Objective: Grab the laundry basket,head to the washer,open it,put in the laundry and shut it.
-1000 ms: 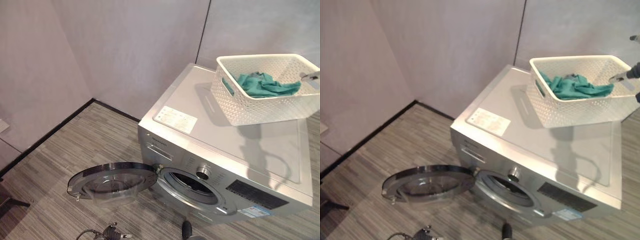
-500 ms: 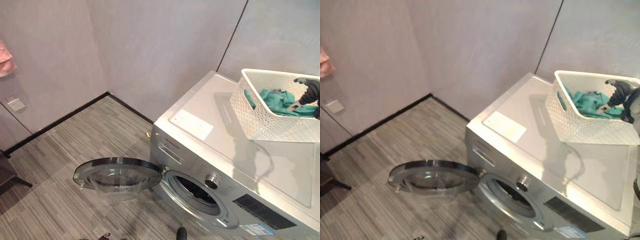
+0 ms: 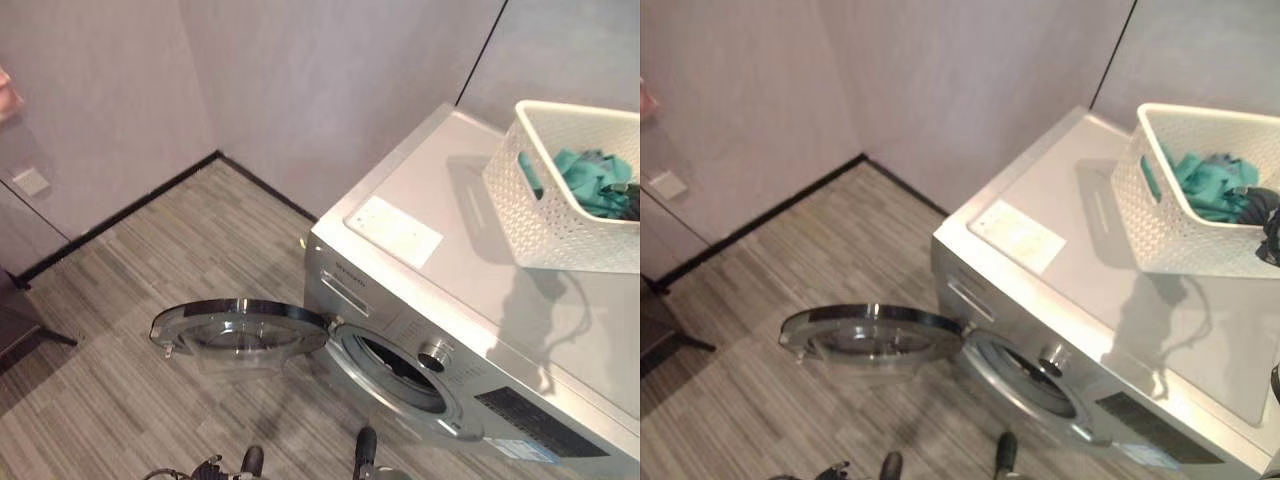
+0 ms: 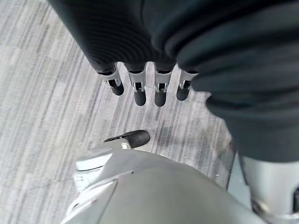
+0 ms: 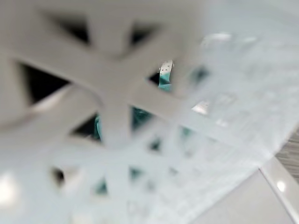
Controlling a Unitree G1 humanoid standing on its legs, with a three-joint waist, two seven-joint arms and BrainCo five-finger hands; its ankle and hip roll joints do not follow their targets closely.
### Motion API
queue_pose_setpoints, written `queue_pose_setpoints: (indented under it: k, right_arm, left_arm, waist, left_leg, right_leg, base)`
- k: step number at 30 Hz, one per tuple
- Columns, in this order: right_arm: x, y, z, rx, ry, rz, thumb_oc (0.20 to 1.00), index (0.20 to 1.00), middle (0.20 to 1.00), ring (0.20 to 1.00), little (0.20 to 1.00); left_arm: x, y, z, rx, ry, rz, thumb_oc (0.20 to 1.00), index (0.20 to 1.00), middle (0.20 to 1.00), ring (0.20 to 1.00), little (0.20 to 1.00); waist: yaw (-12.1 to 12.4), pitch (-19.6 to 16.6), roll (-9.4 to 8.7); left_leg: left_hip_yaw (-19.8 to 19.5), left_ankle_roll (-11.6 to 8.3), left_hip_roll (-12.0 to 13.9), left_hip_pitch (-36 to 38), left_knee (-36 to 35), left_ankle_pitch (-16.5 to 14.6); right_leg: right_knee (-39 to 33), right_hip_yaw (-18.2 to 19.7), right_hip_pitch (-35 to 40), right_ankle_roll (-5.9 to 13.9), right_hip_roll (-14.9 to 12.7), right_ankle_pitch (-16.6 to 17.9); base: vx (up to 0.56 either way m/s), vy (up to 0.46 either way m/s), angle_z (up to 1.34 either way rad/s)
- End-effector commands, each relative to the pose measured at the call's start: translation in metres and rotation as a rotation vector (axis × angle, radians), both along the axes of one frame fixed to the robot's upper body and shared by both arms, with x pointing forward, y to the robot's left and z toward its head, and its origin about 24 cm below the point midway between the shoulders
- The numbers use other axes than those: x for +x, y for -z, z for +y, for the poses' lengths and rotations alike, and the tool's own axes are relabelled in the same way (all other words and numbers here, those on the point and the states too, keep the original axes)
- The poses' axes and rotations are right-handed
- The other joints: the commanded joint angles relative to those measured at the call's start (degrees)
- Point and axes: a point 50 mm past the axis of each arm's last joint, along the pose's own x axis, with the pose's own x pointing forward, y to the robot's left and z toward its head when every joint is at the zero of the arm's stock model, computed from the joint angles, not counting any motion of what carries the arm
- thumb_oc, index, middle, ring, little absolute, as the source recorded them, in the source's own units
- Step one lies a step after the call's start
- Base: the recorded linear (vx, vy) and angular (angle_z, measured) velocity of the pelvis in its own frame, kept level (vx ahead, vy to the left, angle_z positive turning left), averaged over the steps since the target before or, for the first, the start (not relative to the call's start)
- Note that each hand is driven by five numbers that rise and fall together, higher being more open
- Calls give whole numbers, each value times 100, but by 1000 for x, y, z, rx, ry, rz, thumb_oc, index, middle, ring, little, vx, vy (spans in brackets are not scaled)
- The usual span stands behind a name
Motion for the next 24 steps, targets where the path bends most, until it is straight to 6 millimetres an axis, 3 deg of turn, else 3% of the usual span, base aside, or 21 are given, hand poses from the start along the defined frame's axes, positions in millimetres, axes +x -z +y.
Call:
queue_pose_setpoints:
  k: [1, 9, 12, 14, 15, 16, 19, 22, 24]
  right_arm:
    - [-5, -13, -7, -47, 32, 8, 1000, 1000, 1000, 1000, 1000]
    - [7, -1, 14, -33, -84, 69, 1000, 1000, 1000, 1000, 1000]
    - [16, 20, 44, 31, -240, 230, 1000, 1000, 1000, 1000, 1000]
    - [16, 25, 50, 48, -271, 274, 752, 752, 752, 752, 752]
    - [16, 31, 62, 93, -329, 331, 514, 514, 514, 514, 514]
    - [16, 32, 67, 126, -355, 348, 200, 200, 200, 200, 200]
    - [16, 37, 79, 176, -415, 388, 200, 200, 200, 200, 200]
    - [14, 37, 112, 301, -568, 438, 200, 200, 200, 200, 200]
    - [13, 36, 122, 334, -611, 446, 200, 200, 200, 200, 200]
  left_arm:
    - [5, -7, 24, 60, -10, -4, 1000, 1000, 1000, 1000, 1000]
    - [25, -12, 17, 47, 20, -82, 1000, 1000, 1000, 1000, 1000]
    - [34, -13, 7, 28, 77, -110, 1000, 1000, 1000, 1000, 1000]
    - [34, -12, 5, 18, 87, -109, 1000, 1000, 1000, 1000, 1000]
    - [35, -12, 0, 1, 98, -109, 1000, 1000, 1000, 1000, 1000]
    - [35, -11, -3, -8, 104, -111, 1000, 1000, 1000, 1000, 1000]
    - [36, -10, -8, -23, 123, -107, 1000, 1000, 1000, 1000, 1000]
    - [32, -8, -11, -22, 151, -90, 1000, 1000, 1000, 1000, 1000]
    - [32, -8, -11, -21, 152, -89, 1000, 1000, 1000, 1000, 1000]
  waist:
    - [205, 206, -210]
    - [196, 481, -127]
    - [177, 538, -107]
    - [175, 528, -109]
    - [165, 510, -123]
    - [161, 500, -128]
    - [161, 468, -147]
    - [165, 370, -254]
    - [173, 347, -289]
  left_leg:
    - [294, 29, 307, 217, 43, -35]
    - [294, 0, 346, -99, 31, 122]
    - [324, -21, 387, -82, 31, 151]
    - [329, -26, 396, -62, 31, 147]
    - [347, -35, 414, -13, 31, 154]
    - [358, -40, 426, 30, 31, 155]
    - [369, -44, 456, 120, 31, 132]
    - [373, -59, 492, 260, 31, 91]
    - [377, -64, 500, 299, 31, 73]
  right_leg:
    - [988, 258, -335, 334, -455, -777]
    - [1284, 279, -772, 287, -418, -879]
    - [1387, 281, -874, 306, -381, -911]
    - [1400, 276, -860, 310, -374, -923]
    - [1430, 269, -826, 323, -363, -938]
    - [1433, 266, -802, 336, -356, -943]
    - [1451, 243, -741, 357, -352, -955]
    - [1455, 209, -571, 384, -357, -974]
    - [1465, 198, -515, 392, -369, -978]
  base:
    - [-33, -13, 1]
    - [-24, -14, -1]
    - [-7, -17, -6]
    - [4, -3, -2]
    - [0, 0, 0]
    - [0, 0, 0]
    - [3, 12, 0]
    - [5, 12, 1]
    - [0, 0, 0]
